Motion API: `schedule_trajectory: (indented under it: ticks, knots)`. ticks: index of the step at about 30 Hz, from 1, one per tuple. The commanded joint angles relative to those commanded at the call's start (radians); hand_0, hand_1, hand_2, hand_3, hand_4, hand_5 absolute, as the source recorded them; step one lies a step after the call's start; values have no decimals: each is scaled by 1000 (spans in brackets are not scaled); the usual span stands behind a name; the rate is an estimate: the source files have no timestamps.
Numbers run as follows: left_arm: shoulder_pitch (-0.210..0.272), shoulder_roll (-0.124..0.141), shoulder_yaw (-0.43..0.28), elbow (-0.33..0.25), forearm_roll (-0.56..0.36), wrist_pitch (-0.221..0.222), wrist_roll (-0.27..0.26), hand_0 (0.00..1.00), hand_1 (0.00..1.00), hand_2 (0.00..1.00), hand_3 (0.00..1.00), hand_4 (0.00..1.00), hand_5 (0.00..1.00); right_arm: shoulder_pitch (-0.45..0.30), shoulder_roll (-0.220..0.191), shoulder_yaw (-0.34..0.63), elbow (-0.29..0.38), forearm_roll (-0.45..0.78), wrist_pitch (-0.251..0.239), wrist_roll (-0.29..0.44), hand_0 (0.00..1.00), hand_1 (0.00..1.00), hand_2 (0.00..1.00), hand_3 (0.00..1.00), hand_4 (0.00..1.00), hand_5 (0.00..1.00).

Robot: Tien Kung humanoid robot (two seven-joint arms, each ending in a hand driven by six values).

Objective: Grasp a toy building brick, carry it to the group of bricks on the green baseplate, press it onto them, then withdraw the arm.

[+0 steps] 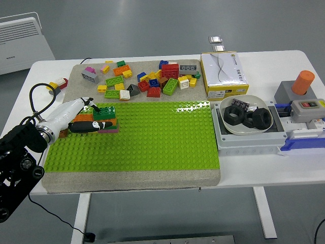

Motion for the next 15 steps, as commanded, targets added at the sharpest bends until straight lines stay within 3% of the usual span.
schedule_trajectory:
  ticks: [15]
  knots:
    - [-13,-9,14,6,4,3,3,947,951,948,668,998,721,1,3,2,0,-2,-1,-2,697,659,631,741,930,998]
